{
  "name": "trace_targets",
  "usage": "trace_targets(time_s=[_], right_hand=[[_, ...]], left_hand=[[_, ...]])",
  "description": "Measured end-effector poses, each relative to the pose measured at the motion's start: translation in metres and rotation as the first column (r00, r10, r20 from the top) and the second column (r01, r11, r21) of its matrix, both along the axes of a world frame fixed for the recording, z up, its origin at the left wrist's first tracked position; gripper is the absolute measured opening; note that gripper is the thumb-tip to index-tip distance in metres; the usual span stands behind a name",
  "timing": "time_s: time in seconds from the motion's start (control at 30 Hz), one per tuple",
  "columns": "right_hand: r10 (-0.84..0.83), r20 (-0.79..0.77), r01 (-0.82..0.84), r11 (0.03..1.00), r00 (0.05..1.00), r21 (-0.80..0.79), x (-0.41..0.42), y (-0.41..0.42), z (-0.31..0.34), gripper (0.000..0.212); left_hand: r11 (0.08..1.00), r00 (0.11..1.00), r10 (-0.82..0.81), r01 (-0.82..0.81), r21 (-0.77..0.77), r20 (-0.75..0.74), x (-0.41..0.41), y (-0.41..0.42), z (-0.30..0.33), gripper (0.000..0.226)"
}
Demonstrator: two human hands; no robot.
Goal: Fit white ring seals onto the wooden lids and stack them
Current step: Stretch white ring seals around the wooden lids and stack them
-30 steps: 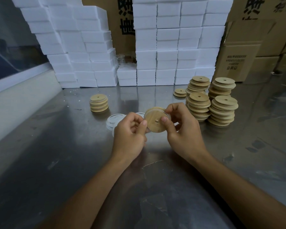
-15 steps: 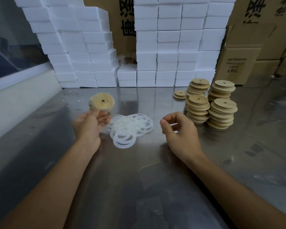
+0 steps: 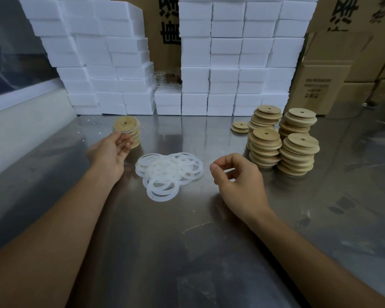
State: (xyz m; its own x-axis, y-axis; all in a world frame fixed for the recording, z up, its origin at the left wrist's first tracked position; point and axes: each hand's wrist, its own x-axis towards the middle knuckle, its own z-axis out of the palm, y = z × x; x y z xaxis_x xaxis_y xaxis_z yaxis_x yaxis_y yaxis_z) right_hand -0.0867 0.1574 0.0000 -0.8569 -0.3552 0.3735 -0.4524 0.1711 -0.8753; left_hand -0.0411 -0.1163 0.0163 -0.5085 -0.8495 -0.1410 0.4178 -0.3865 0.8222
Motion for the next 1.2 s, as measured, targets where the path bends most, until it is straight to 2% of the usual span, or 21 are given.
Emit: trace_targets(time_s=[0.67, 0.8, 0.87, 0.9, 0.93, 1.0, 1.03, 1.1, 1.2], right_hand=[[0.013, 0.009, -0.013, 0.999, 1.0, 0.031, 0.001, 0.001, 0.001, 0.006], [0.001, 0.007, -0.001, 1.0, 1.0, 0.009, 0.001, 0.001, 0.001, 0.008], [-0.005, 0.011, 0.005, 1.0, 1.0, 0.01, 0.001, 0.0, 0.001, 0.008], [-0.006, 0.012, 0.006, 1.0, 1.0, 0.01, 0.001, 0.0, 0.001, 0.008], [-0.006, 0.011, 0.006, 1.0, 1.0, 0.007, 0.001, 0.0, 0.001, 0.008], [-0.005, 0.009, 0.005, 1.0, 1.0, 0.002, 0.001, 0.001, 0.001, 0.009], [-0.005, 0.008, 0.005, 1.0, 1.0, 0.0, 0.001, 0.001, 0.001, 0.009], [-0.007, 0.005, 0.007, 1.0, 1.0, 0.002, 0.001, 0.002, 0.001, 0.009], [-0.007, 0.003, 0.007, 1.0, 1.0, 0.006, 0.001, 0.002, 0.001, 0.008]], left_hand=[[0.997, 0.993, 0.057, -0.052, -0.052, 0.102, -0.011, -0.01, -0.006, 0.013], [0.971, 0.967, 0.154, -0.11, -0.213, 0.202, -0.01, -0.001, -0.009, 0.016], [0.894, 0.893, 0.341, -0.21, -0.396, 0.294, -0.009, 0.005, -0.013, 0.014], [0.818, 0.831, 0.459, -0.259, -0.513, 0.313, -0.009, 0.007, -0.013, 0.014], [0.73, 0.772, 0.552, -0.266, -0.63, 0.315, -0.008, 0.009, -0.014, 0.019], [0.593, 0.688, 0.645, -0.178, -0.785, 0.331, -0.01, 0.007, -0.017, 0.05], [0.578, 0.669, 0.649, -0.125, -0.806, 0.362, -0.012, 0.005, -0.018, 0.066], [0.623, 0.642, 0.615, -0.04, -0.781, 0.458, -0.016, 0.003, -0.018, 0.089], [0.667, 0.588, 0.576, 0.064, -0.742, 0.568, -0.022, -0.001, -0.017, 0.101]])
